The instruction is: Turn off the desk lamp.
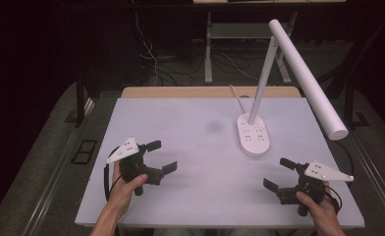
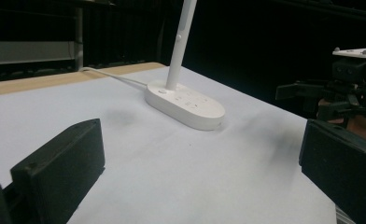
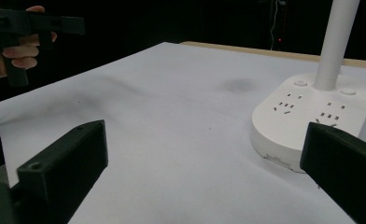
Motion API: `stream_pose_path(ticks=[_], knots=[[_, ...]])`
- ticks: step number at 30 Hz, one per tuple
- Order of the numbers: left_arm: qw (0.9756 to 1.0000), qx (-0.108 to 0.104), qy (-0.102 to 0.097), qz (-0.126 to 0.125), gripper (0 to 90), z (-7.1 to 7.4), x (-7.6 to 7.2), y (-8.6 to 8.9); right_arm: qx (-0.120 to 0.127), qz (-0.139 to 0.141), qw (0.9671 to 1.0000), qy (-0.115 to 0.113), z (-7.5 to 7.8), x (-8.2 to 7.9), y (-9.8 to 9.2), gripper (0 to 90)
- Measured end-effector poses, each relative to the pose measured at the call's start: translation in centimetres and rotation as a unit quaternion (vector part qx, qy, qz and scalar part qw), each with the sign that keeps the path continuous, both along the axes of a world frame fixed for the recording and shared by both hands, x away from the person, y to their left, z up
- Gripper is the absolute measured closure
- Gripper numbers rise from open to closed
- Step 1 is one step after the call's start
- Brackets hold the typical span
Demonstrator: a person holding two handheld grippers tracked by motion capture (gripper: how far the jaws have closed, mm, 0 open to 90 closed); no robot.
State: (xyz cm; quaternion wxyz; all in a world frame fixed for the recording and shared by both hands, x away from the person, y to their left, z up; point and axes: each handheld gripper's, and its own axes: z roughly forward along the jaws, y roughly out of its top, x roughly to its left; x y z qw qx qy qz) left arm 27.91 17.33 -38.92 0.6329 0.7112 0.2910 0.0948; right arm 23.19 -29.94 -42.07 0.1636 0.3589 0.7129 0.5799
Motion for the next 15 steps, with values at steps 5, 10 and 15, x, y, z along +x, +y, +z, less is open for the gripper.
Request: stream_pose_path(ticks=[5, 10, 15], knots=[[0.9999, 0.008, 0.008, -0.003, 0.0, -1.0, -0.8, 0.7, 0.000, 0.000, 1.0000, 0.001, 0.0, 0.0, 0.0, 0.7], [0.9996, 0.017, 0.020, -0.006, 0.0, -2.1, -1.5, 1.2, 0.000, -0.001, 1.0000, 0.001, 0.0, -0.1, -0.1, 0.6], [0.9995, 0.020, 0.024, -0.010, 0.0, -2.5, -1.9, 1.4, -0.001, -0.001, 1.0000, 0.001, 0.0, 0.0, -0.1, 0.7]])
